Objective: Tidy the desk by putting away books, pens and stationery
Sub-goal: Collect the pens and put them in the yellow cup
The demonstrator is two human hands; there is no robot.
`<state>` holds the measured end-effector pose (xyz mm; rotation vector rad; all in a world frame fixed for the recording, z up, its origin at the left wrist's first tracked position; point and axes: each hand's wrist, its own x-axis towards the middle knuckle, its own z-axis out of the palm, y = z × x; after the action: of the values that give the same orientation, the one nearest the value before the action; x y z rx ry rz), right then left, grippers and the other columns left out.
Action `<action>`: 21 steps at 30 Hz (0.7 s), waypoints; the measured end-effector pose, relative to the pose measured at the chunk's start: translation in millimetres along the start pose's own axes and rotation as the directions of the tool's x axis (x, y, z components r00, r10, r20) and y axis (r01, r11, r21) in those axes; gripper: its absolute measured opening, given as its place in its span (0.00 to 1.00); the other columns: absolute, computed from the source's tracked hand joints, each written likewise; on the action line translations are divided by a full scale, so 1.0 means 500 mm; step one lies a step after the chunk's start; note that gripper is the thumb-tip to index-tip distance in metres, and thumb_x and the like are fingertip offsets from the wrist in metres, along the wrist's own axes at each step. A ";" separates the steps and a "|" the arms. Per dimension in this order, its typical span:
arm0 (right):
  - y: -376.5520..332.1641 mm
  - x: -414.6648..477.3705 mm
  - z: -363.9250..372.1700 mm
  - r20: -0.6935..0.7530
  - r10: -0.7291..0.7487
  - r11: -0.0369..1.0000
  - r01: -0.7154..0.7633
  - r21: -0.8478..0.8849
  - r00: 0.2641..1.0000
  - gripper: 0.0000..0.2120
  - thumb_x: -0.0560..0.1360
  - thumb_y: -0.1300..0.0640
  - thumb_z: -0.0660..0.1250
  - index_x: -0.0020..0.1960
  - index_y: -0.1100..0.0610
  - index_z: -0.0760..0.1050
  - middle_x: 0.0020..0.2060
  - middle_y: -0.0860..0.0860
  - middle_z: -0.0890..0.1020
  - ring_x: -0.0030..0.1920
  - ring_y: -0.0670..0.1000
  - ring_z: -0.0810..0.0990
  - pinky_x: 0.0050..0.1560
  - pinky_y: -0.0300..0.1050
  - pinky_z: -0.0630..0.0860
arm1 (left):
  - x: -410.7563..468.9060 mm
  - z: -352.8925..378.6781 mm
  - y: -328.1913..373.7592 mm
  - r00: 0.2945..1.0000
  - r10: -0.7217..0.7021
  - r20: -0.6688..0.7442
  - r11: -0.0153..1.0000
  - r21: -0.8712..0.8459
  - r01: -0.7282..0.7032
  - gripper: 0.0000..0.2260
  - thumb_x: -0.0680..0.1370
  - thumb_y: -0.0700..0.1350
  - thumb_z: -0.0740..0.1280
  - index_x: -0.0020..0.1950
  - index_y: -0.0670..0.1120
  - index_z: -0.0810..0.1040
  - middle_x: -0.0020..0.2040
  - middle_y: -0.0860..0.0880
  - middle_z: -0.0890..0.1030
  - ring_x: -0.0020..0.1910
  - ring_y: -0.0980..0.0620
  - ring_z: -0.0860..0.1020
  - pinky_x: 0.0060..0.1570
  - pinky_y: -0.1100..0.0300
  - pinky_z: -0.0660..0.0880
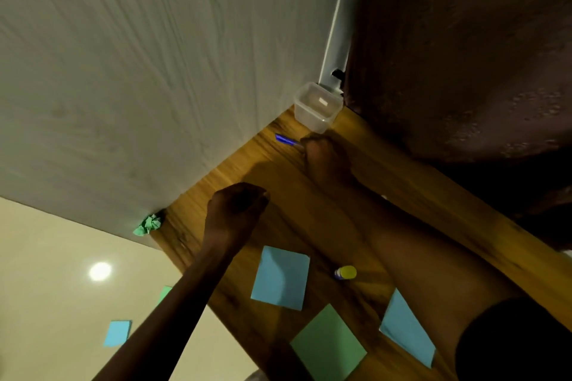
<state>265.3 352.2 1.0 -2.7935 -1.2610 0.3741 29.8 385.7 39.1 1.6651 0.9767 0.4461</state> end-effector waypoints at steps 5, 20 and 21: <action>0.003 -0.027 0.018 -0.079 -0.082 0.993 0.089 0.083 0.993 0.15 0.83 0.53 0.63 0.67 0.56 0.77 0.63 0.57 0.80 0.65 0.60 0.77 0.66 0.56 0.74 | 0.004 -0.004 -0.002 1.000 -0.030 -0.007 0.999 -0.010 0.030 0.04 0.77 0.46 0.74 0.51 0.53 0.87 0.46 0.55 0.87 0.46 0.55 0.85 0.50 0.46 0.84; 0.200 -0.455 -0.077 -0.336 0.234 0.660 0.105 0.744 0.912 0.09 0.77 0.62 0.73 0.56 0.54 0.83 0.48 0.42 0.86 0.51 0.39 0.83 0.50 0.33 0.79 | -0.120 0.190 0.128 0.944 0.217 0.247 0.969 -0.168 -0.178 0.10 0.78 0.37 0.72 0.46 0.52 0.86 0.45 0.52 0.88 0.46 0.51 0.86 0.52 0.44 0.83; 0.215 -0.491 -0.084 -0.329 0.263 0.644 0.090 0.760 0.907 0.08 0.77 0.60 0.73 0.56 0.53 0.83 0.47 0.41 0.85 0.50 0.38 0.83 0.48 0.30 0.77 | -0.136 0.206 0.139 0.930 0.250 0.269 0.963 -0.165 -0.212 0.09 0.78 0.37 0.72 0.48 0.50 0.86 0.46 0.51 0.88 0.47 0.51 0.86 0.52 0.45 0.83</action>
<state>197.7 99.9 74.4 -2.0267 -0.6316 0.2178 89.4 264.7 82.5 1.6736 0.5266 0.4010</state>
